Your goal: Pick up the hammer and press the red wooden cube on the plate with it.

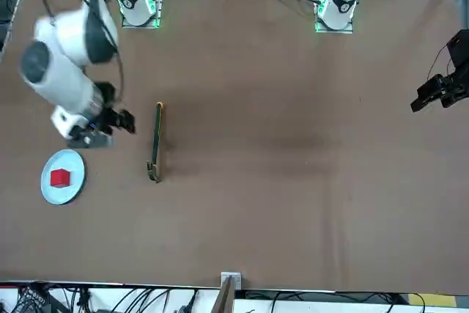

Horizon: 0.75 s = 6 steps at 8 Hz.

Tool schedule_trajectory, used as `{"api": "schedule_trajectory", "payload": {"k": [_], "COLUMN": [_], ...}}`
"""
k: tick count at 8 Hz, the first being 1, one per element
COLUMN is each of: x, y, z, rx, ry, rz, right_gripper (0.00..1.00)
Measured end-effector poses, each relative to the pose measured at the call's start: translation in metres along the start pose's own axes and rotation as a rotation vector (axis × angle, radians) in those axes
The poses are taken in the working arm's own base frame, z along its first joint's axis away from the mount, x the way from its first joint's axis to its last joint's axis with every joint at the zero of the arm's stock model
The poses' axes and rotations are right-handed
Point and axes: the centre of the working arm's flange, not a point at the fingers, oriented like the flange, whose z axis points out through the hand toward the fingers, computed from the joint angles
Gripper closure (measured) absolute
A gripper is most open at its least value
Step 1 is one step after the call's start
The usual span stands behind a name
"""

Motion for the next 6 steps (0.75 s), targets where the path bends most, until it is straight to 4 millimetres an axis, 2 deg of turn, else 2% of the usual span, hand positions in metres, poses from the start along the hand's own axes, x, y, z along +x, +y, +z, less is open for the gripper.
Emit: {"api": "schedule_trajectory", "payload": {"k": [4, 6], "x": [-0.003, -0.008], "y": [-0.038, -0.042], "z": [0.097, 0.136], "rx": [0.012, 0.014], "ry": [0.093, 0.115], "rz": [0.101, 0.115], "right_gripper": [0.00, 0.00]}}
